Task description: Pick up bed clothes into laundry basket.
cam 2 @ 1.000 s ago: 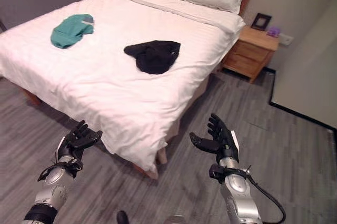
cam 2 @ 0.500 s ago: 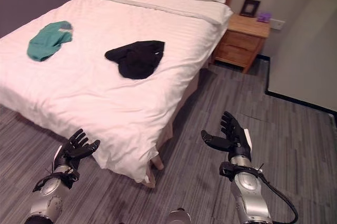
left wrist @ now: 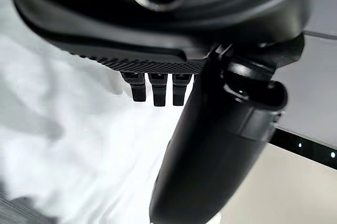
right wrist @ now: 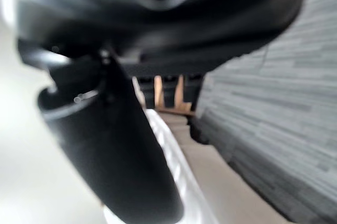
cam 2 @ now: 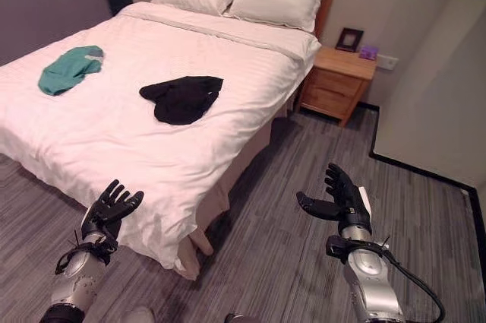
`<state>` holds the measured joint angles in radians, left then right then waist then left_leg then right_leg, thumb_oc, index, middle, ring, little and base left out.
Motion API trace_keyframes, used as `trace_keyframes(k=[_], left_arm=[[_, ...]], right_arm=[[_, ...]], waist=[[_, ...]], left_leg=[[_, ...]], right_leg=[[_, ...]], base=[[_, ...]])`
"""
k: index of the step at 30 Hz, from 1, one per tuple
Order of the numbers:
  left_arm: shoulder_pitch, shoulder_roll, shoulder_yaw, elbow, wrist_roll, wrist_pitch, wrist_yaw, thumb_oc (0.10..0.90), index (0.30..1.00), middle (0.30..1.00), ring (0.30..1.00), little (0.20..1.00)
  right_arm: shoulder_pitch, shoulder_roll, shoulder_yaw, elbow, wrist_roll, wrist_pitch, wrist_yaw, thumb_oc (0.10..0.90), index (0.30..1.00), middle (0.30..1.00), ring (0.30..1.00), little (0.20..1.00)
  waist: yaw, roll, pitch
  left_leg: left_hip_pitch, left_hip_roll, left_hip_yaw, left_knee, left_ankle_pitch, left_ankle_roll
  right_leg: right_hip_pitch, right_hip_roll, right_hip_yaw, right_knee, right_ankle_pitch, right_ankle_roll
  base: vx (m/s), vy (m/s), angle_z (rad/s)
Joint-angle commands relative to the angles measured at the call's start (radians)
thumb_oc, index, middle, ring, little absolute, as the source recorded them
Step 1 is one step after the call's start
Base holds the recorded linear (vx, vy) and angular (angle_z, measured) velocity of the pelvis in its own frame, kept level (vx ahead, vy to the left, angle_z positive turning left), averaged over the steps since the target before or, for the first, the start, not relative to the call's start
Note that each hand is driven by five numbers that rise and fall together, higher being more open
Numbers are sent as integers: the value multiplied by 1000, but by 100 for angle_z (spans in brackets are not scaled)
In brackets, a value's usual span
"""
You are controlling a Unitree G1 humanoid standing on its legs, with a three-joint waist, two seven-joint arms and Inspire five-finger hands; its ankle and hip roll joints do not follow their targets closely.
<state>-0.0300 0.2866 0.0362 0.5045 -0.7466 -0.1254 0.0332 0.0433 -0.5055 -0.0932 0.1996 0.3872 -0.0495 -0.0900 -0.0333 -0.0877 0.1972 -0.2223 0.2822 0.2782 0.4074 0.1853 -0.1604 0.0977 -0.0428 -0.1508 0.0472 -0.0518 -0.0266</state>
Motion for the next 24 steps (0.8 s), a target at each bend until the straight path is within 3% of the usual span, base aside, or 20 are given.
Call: trace_keyframes(k=[1,3,4,5,8,10,11,12,13,14,16,17,18,20,21,22,23,24], left_arm=[[-77,53,8,-72,10,-84,-24,800,900,900,900,900],[-78,57,4,-66,18,-90,-14,800,900,900,900,900],[-79,57,5,-66,18,-91,-14,800,900,900,900,900],[-78,62,9,-66,20,-93,-10,800,900,900,900,900],[-80,69,15,-60,15,-94,-13,800,900,900,900,900],[-96,78,17,-62,8,-103,-1,800,900,900,900,900],[-97,78,17,-62,8,-103,-1,800,900,900,900,900],[-101,81,14,-59,14,-104,3,800,900,900,900,900],[-113,80,12,-66,7,-105,6,800,900,900,900,900],[-118,81,11,-73,-1,-104,5,800,900,900,900,900],[-126,79,7,-72,-5,-103,5,800,900,900,900,900],[-137,80,2,-65,1,-100,7,800,900,900,900,900],[-144,74,1,-55,1,-92,-2,800,900,900,900,900],[-141,69,0,-49,3,-86,-16,800,900,900,900,900],[-139,61,3,-30,6,-80,-26,800,900,900,900,900],[-138,61,1,-28,5,-80,-27,800,900,900,900,900],[-136,57,3,-16,7,-79,-33,800,900,900,900,900],[-129,61,4,-1,37,-87,-19,800,900,900,900,900]], right_arm=[[-82,-87,-21,-76,19,-96,13,800,900,900,900,900],[-108,-100,-13,-66,18,-99,9,800,900,900,900,900],[-110,-101,-12,-65,18,-99,9,800,900,900,900,900],[-149,-99,11,-65,16,-97,8,800,900,900,900,900],[-180,-82,44,-74,19,-93,21,800,900,900,900,900],[-211,-62,72,-70,3,-89,22,800,900,900,900,900],[-212,-62,73,-69,3,-89,22,800,900,900,900,900],[-216,-60,75,-67,-13,-86,23,800,900,900,900,900],[-219,-70,74,-65,-35,-77,24,800,900,900,900,900],[-214,-82,65,-71,-42,-73,29,800,900,900,900,900],[-213,-90,56,-76,-45,-69,29,800,900,900,900,900],[-196,-104,34,-73,-49,-67,28,800,900,900,900,900],[-161,-127,-5,-66,-59,-55,35,800,900,900,900,900],[-119,-152,-50,-61,-63,-48,36,800,900,900,900,900],[-90,-164,-89,-63,-59,-49,34,800,900,900,900,900],[-85,-164,-92,-65,-59,-48,35,800,900,900,900,900],[-64,-172,-115,-65,-61,-52,37,800,900,900,900,900],[-70,-193,-126,-53,-78,-57,27,800,900,900,900,900]], waist=[[15,28,-8],[22,30,-15],[20,29,-14],[20,37,-31],[24,40,-59],[42,16,-75],[45,18,-77],[48,16,-77],[43,15,-64],[31,18,-52],[20,29,-40],[-13,46,-22],[-47,47,-15],[-74,48,-17],[-103,33,-24],[-105,36,-21],[-120,29,-24],[-116,22,-25]], left_leg=[[76,-23,-7,-230,103,-27],[76,-42,-22,-345,117,-29],[79,-45,-21,-350,119,-29],[83,-45,21,-344,117,-28],[105,-55,52,-323,59,5],[141,-106,83,-305,-25,52],[140,-103,87,-307,-23,53],[164,-122,102,-313,-45,74],[207,-163,110,-329,-77,104],[232,-180,101,-342,-92,121],[251,-180,97,-352,-98,131],[287,-184,78,-373,-115,142],[339,-209,52,-417,-127,143],[362,-221,26,-442,-134,134],[377,-236,-3,-462,-146,125],[386,-235,-6,-466,-147,126],[397,-242,-26,-478,-155,124],[403,-244,-44,-485,-162,122]], right_leg=[[119,-63,37,-41,-29,101],[150,-67,31,-38,-55,112],[151,-70,30,-38,-56,113],[181,-72,29,-33,-80,121],[199,-92,26,-6,-109,133],[165,-164,40,142,-25,184],[159,-163,45,142,-21,184],[124,-185,49,218,32,205],[55,-205,72,365,142,227],[12,-198,99,444,190,235],[-40,-183,127,509,210,236],[-110,-146,168,570,210,230],[-183,-134,202,534,160,212],[-199,-108,230,403,131,205],[-200,-72,314,220,87,205],[-182,-73,308,200,92,207],[-194,-54,361,113,93,214],[-187,-51,368,72,94,224]], base=[[526,140,10],[343,69,12],[438,76,-25],[440,91,-25],[440,124,-18],[427,177,-38],[237,150,10],[295,231,4],[397,314,-33],[347,300,-21],[175,158,104],[371,156,169],[474,160,138],[387,-3,53],[280,-38,56],[276,-39,76],[178,-26,92],[187,-49,121]])
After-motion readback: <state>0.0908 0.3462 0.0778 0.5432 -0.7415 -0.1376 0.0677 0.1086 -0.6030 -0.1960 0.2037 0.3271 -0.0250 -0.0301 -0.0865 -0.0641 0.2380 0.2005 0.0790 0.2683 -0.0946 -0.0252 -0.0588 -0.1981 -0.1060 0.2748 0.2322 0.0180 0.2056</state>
